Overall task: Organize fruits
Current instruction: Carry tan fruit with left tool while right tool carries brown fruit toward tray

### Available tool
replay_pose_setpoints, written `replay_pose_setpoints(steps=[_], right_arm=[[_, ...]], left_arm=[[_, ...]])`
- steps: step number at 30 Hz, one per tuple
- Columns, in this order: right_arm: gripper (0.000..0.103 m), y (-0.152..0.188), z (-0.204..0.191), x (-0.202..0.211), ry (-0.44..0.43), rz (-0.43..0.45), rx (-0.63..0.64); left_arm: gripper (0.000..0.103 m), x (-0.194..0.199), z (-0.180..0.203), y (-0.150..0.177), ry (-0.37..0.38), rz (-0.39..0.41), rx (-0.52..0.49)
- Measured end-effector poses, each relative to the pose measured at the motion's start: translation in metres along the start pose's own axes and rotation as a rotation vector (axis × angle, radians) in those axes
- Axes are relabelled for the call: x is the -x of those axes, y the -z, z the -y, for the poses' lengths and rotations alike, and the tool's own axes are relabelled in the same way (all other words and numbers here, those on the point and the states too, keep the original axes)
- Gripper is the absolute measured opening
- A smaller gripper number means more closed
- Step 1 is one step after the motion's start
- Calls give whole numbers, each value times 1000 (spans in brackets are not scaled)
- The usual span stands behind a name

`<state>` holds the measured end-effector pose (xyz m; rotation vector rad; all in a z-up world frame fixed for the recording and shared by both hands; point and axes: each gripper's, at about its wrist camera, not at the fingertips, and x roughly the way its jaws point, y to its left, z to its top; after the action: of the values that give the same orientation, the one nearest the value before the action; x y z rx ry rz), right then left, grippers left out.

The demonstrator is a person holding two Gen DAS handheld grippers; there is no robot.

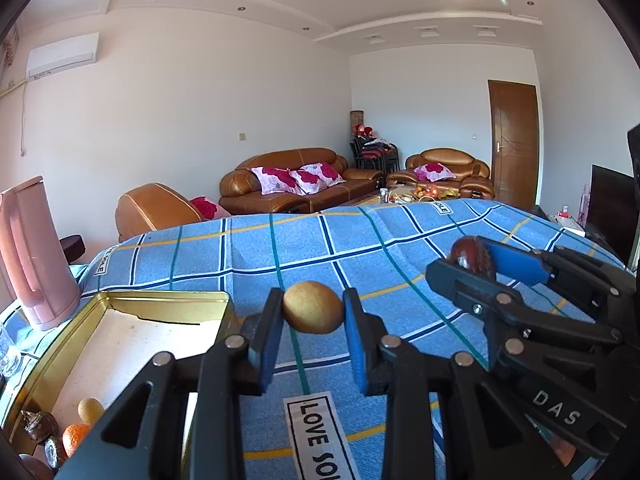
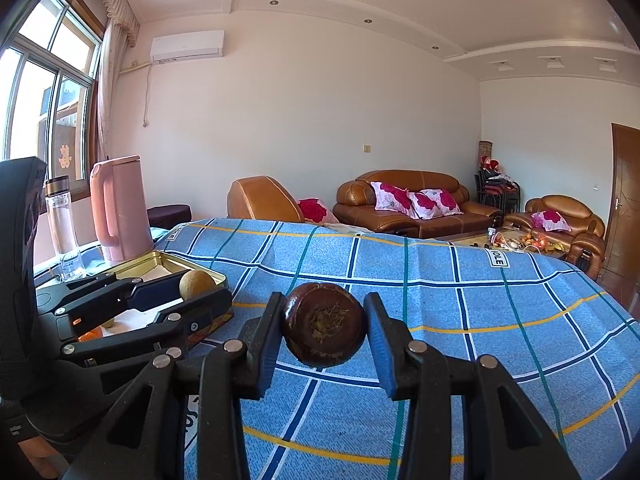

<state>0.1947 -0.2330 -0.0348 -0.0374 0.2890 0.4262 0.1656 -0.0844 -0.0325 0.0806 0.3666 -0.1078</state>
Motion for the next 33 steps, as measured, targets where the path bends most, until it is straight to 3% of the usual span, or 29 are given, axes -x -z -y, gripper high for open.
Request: replay_pose_setpoints(steps=[16,33], right_arm=[[42,4,-13,13,-22,0,17],[42,8,-40,24,-51,-8,52]], left_arm=[[31,29,-6,8,41,13,6],[31,58,-25,18,17,44,8]])
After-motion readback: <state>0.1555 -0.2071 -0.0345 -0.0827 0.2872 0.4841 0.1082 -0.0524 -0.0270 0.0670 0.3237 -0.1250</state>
